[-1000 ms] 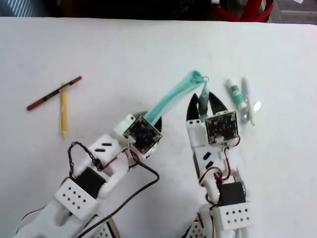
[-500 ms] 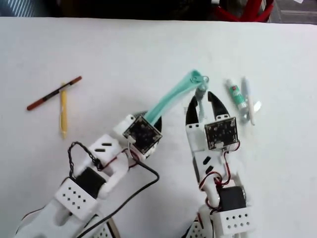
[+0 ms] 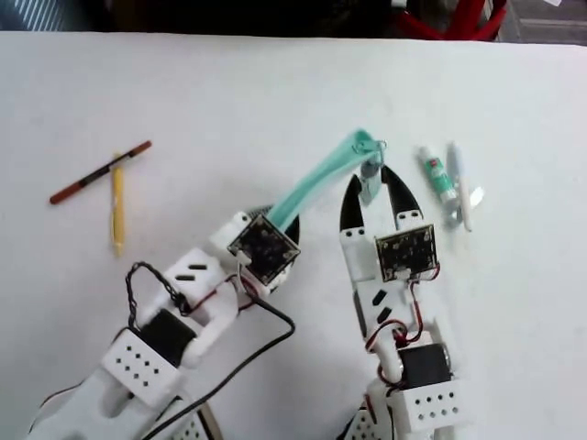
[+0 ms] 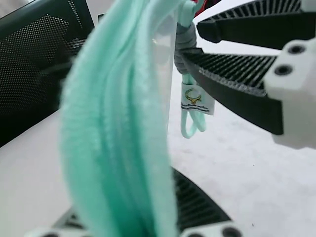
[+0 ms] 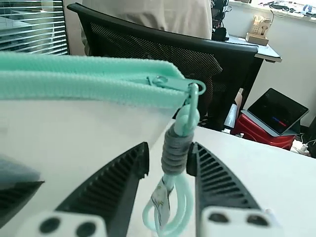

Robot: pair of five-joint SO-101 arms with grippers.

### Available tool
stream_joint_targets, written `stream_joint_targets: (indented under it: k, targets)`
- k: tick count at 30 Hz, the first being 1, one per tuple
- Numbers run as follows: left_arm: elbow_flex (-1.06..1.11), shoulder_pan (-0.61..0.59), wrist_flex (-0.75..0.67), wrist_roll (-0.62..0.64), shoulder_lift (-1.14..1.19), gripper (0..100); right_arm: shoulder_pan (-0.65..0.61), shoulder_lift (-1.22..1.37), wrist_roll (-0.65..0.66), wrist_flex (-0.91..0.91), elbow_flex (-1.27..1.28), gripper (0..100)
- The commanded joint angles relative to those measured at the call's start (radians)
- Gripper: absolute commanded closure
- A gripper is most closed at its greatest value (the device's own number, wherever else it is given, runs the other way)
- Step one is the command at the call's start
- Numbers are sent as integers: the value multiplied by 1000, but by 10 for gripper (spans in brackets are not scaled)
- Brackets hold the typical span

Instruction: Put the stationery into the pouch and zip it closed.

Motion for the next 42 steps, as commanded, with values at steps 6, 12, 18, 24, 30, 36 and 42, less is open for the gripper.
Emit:
stream_joint_targets:
  k: [6,12,18,24,30,36,42]
  targets:
    - [-5,47,-28,5,-16,976,7,1,9,-22,-8,864]
    - [-6,42,-28,5,-16,976,35,12,8,-22,-8,864]
    - [-6,42,-28,5,-16,976,38,217,8,-136,-43,864]
    - [-6,42,-28,3,-16,976,38,285,8,-136,-91,868]
    - [-6,42,-28,3,-16,976,39,209,8,-97,-78,865]
    - [-6,44,-28,3,-16,976,38,110,-5,-36,-72,868]
    - [-5,47,-28,3,-16,976,38,142,-18,-84,-64,868]
